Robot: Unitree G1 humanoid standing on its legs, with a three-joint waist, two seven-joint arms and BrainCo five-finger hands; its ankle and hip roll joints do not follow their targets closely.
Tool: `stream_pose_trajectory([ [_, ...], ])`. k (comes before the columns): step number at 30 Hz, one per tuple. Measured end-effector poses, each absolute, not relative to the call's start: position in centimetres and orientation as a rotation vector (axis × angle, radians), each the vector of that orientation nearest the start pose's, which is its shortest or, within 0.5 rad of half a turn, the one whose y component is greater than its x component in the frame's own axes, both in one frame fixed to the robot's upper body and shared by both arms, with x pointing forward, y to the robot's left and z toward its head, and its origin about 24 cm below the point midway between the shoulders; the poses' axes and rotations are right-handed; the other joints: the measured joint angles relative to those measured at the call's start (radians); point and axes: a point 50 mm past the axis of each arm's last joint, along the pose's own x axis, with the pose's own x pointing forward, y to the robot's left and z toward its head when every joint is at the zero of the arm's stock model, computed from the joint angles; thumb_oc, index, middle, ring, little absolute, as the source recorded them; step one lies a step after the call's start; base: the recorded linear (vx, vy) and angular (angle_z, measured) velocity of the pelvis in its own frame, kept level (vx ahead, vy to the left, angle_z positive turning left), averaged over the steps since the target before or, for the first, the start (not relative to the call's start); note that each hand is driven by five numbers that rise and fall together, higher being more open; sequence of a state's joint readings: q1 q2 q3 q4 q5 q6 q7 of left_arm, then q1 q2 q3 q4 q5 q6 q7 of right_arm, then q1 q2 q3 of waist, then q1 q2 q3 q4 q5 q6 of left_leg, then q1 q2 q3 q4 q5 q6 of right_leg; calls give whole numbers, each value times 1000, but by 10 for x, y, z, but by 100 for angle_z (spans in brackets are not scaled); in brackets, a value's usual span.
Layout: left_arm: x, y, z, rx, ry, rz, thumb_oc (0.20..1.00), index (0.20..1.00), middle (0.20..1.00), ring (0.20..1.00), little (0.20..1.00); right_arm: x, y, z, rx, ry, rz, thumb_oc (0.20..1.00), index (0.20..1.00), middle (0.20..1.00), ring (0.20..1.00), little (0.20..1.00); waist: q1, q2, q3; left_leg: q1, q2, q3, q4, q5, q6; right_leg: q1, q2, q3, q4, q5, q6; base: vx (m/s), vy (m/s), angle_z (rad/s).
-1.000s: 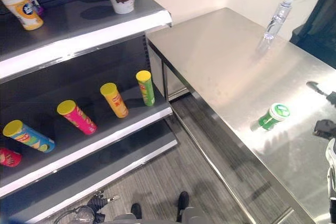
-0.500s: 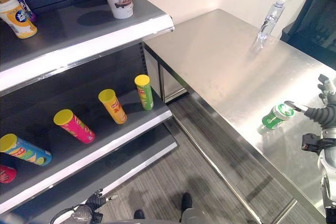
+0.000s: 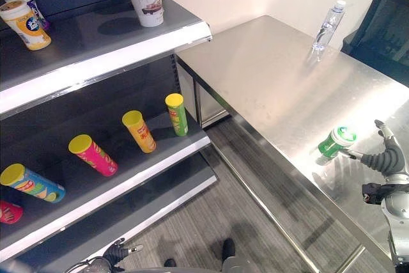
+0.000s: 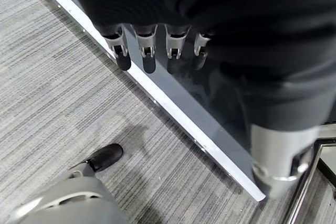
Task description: Put the goods on the table back onto the shelves and tidy them up.
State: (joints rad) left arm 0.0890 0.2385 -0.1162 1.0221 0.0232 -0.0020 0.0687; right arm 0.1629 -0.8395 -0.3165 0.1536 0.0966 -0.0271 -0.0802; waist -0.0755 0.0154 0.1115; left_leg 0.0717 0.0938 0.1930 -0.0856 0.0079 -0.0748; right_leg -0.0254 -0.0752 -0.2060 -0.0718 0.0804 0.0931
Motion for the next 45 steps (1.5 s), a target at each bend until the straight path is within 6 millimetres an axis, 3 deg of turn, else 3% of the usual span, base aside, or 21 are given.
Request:
stream_pose_trajectory([
  [6, 96, 232, -153, 325, 1108, 75, 1000, 1000, 1000, 1000, 1000, 209, -385, 97, -742, 183, -433, 1000, 1000, 1000, 1000, 1000, 8, -2, 0, 1, -1, -17, 0, 0, 0, 17, -1, -19, -16, 2, -1, 5, -24, 9],
  [11, 87, 233, -154, 328, 1129, 83, 1000, 1000, 1000, 1000, 1000, 213, -389, 94, -732, 201, -474, 1000, 1000, 1000, 1000, 1000, 31, 0, 1, -1, 0, -21, 0, 0, 0, 19, -1, -25, -16, 0, 1, 0, -7, 4],
  [12, 86, 234, -155, 329, 1133, 84, 1000, 1000, 1000, 1000, 1000, 215, -388, 92, -732, 205, -468, 928, 928, 928, 928, 928, 37, 0, 1, -2, 0, -23, 0, 0, 0, 19, -1, -26, -16, 0, 2, -21, -47, 3],
  [13, 85, 234, -155, 330, 1136, 85, 1000, 1000, 1000, 1000, 1000, 216, -390, 92, -728, 210, -476, 200, 200, 200, 200, 200, 46, 0, 2, -2, -1, -26, 0, 0, 0, 20, -1, -28, -16, 0, 2, -18, -39, 4],
  [20, 86, 235, -154, 330, 1133, 86, 1000, 1000, 1000, 1000, 1000, 218, -391, 92, -741, 213, -478, 200, 200, 200, 200, 200, 58, 5, 6, -4, 0, -52, 0, 2, -2, 31, -2, -52, -17, -7, 6, -20, -29, 10],
  [24, 87, 235, -154, 327, 1130, 93, 1000, 1000, 1000, 1000, 1000, 223, -382, 105, -748, 141, -457, 200, 200, 200, 200, 200, 56, 11, 11, -1, 1, -53, 0, 2, -2, 37, -2, -55, -17, -9, 9, -34, -53, 2],
  [27, 87, 236, -154, 325, 1128, 95, 1000, 1000, 1000, 1000, 1000, 229, -366, 138, -756, -31, -447, 200, 200, 200, 200, 200, 55, 16, 17, 1, 1, -56, 0, 2, -3, 39, -2, -57, -17, -10, 10, -16, -36, 3],
  [29, 89, 235, -154, 324, 1123, 94, 1000, 1000, 1000, 1000, 1000, 229, -363, 149, -752, -91, -462, 200, 200, 200, 200, 200, 56, 18, 17, 1, 2, -67, 0, 2, -4, 46, -1, -65, -17, -12, 11, -39, -86, 17],
  [30, 89, 235, -154, 301, 1121, 116, 1000, 1000, 1000, 1000, 1000, 230, -350, 169, -743, -211, -450, 200, 200, 200, 200, 200, 55, 21, 18, 2, 5, -76, 0, 4, -6, 56, 0, -80, -17, -17, 10, -60, -103, 23],
  [35, 91, 235, -153, 301, 1116, 117, 1000, 1000, 1000, 1000, 1000, 240, -319, 219, -565, -530, -368, 200, 200, 200, 200, 200, 58, 10, 27, 1, 11, -103, 2, 10, -16, 70, 5, -104, -17, -21, 7, -57, -94, 16],
  [36, 92, 235, -153, 303, 1110, 117, 1000, 1000, 1000, 1000, 1000, 243, -310, 232, -501, -610, -324, 200, 200, 200, 200, 200, 74, 13, 26, 1, 16, -114, 1, 14, -21, 75, 10, -115, -17, -25, 3, -47, -91, 27],
  [39, 89, 237, -153, 306, 1124, 119, 1000, 1000, 1000, 1000, 1000, 255, -291, 246, -398, -688, -213, 200, 200, 200, 200, 200, 94, -1, 37, -2, 25, -133, 6, 18, -29, 88, 19, -140, -17, -32, -1, -66, -109, 23],
  [45, 87, 237, -154, 307, 1128, 117, 1000, 1000, 1000, 1000, 1000, 280, -248, 264, -234, -750, 50, 200, 200, 200, 200, 200, 157, -1, 39, -32, 29, -200, 30, 24, -41, 101, 34, -192, -16, -46, -8, -96, -72, 30],
])
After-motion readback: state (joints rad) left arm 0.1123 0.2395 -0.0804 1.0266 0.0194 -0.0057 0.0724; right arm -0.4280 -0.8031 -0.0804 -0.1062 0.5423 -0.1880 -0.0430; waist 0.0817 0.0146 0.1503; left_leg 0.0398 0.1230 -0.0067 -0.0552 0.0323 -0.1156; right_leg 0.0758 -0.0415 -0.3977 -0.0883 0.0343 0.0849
